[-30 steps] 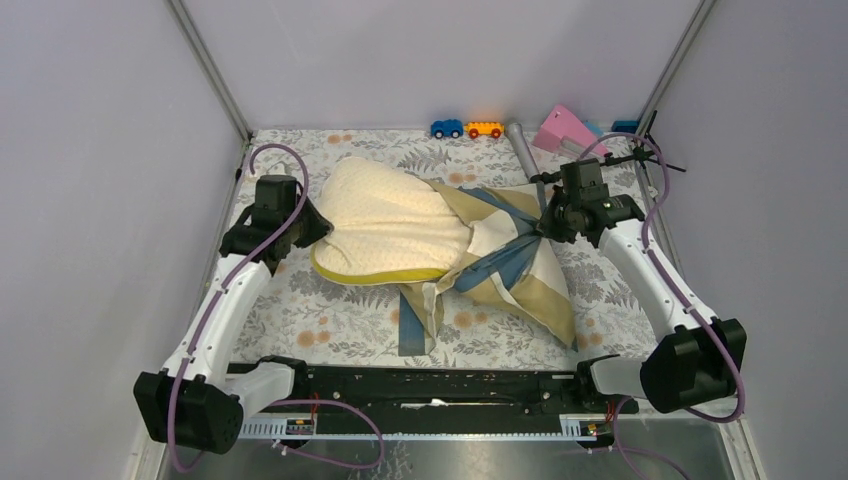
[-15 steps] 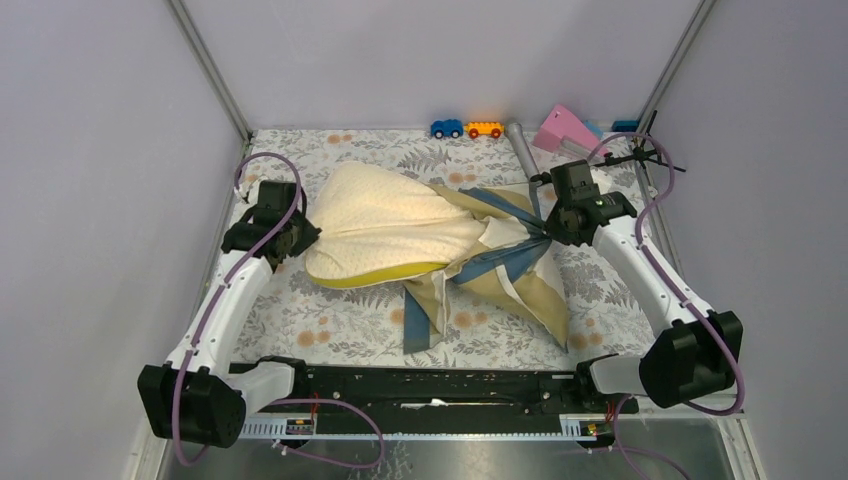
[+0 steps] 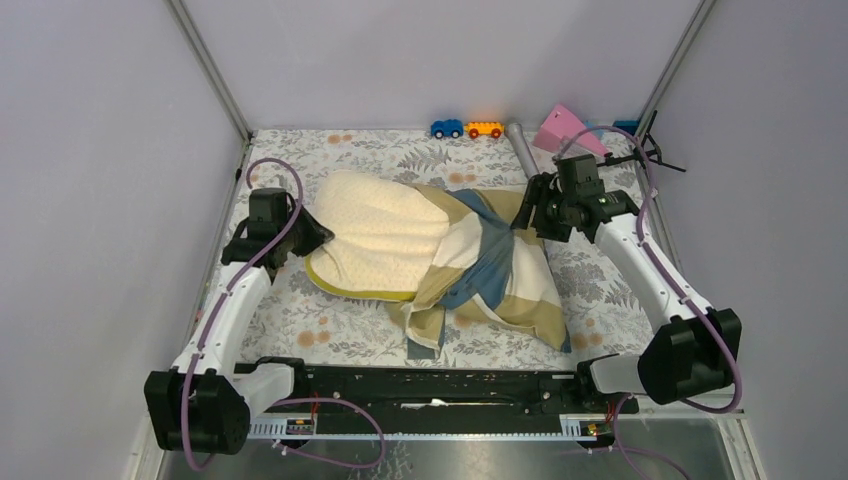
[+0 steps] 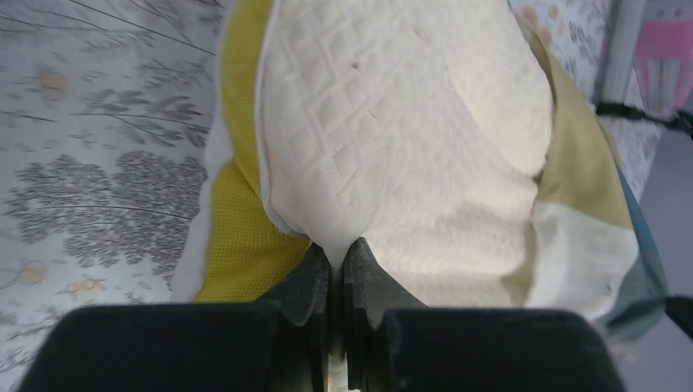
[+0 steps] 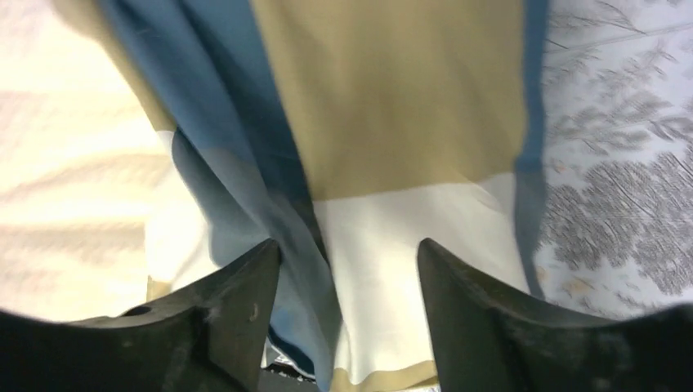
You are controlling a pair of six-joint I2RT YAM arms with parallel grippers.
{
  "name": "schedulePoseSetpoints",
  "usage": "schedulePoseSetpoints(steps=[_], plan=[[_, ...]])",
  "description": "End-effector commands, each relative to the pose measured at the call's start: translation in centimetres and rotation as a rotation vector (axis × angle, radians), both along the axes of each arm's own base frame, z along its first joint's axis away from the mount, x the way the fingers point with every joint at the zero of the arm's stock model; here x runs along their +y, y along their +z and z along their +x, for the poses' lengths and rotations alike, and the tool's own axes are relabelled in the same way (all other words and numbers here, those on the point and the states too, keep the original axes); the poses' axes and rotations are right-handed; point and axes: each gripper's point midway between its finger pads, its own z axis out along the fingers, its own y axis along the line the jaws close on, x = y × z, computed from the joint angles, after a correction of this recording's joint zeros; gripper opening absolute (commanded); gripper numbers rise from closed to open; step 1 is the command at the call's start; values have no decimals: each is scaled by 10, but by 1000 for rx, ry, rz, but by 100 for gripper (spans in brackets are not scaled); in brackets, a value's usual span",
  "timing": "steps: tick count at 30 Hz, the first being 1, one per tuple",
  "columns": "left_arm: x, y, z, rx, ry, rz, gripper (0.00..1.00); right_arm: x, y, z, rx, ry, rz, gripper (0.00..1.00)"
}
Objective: Remove the pillowcase from the pillow
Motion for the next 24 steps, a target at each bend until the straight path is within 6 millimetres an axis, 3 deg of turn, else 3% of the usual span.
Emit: schedulePoseSetpoints(steps=[1, 6, 10, 18, 24], plan=[[-49, 29, 13, -197, -267, -162, 0, 56, 37, 17, -143, 247, 127, 75], [-50, 17, -2, -173, -303, -133, 0, 111, 50, 20, -212, 409, 50, 89], [-50, 7, -13, -152, -318, -123, 0, 133, 46, 39, -221, 437, -20, 99], [-45, 5, -22, -137, -343, -56, 0, 150, 15, 96, -152, 469, -307, 98], [-39, 6, -26, -123, -346, -11, 0, 168, -18, 108, -91, 516, -345, 89]])
